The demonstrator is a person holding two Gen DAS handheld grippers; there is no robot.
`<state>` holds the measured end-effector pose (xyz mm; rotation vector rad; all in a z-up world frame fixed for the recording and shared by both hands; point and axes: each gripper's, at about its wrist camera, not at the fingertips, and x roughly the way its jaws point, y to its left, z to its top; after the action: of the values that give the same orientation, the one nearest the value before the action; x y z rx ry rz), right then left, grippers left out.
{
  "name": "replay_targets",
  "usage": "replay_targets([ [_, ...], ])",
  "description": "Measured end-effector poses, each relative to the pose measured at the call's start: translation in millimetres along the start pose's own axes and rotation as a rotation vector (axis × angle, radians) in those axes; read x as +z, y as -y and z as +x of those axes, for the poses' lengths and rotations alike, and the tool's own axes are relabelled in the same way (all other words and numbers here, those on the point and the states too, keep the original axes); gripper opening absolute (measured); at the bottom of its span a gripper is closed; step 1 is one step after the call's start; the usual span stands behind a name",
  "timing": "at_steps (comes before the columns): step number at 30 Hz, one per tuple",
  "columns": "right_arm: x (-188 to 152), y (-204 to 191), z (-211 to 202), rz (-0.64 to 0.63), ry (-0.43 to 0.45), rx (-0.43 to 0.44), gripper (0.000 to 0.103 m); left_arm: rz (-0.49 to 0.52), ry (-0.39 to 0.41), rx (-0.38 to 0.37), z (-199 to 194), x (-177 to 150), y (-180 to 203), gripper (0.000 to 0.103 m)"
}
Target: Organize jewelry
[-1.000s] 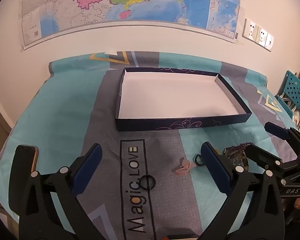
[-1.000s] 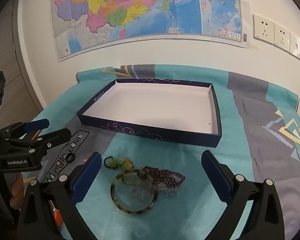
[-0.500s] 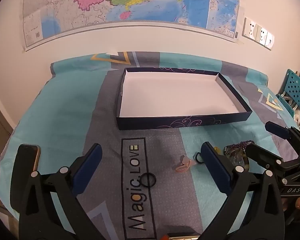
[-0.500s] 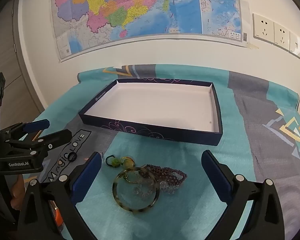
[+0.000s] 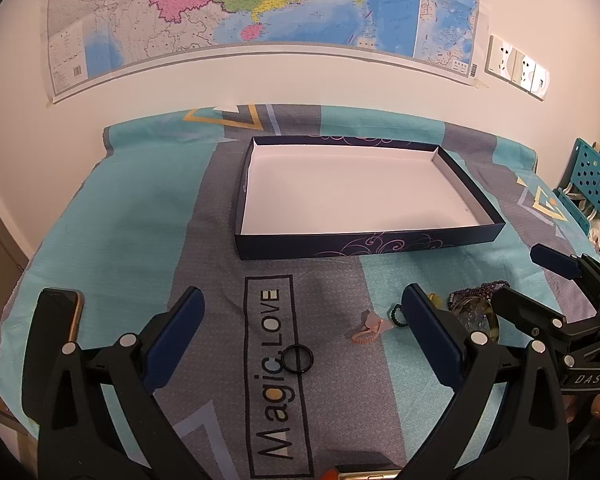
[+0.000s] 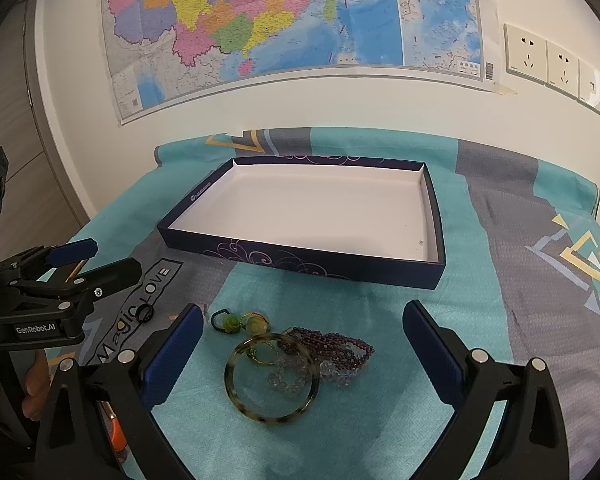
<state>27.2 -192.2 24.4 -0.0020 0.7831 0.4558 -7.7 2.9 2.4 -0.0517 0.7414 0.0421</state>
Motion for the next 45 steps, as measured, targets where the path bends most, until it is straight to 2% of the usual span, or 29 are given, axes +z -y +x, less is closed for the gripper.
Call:
replay_targets([
  [37, -5, 0, -4, 0.003, -0.006, 0.012, 0.097, 0.01, -0.003, 0.002, -2, -3, -1, 0.097],
  [45, -17, -1, -9, -0.025, -0.03, 0.037, 0.097, 0.034, -0.018, -0.033, -5, -13, -4, 0.097],
])
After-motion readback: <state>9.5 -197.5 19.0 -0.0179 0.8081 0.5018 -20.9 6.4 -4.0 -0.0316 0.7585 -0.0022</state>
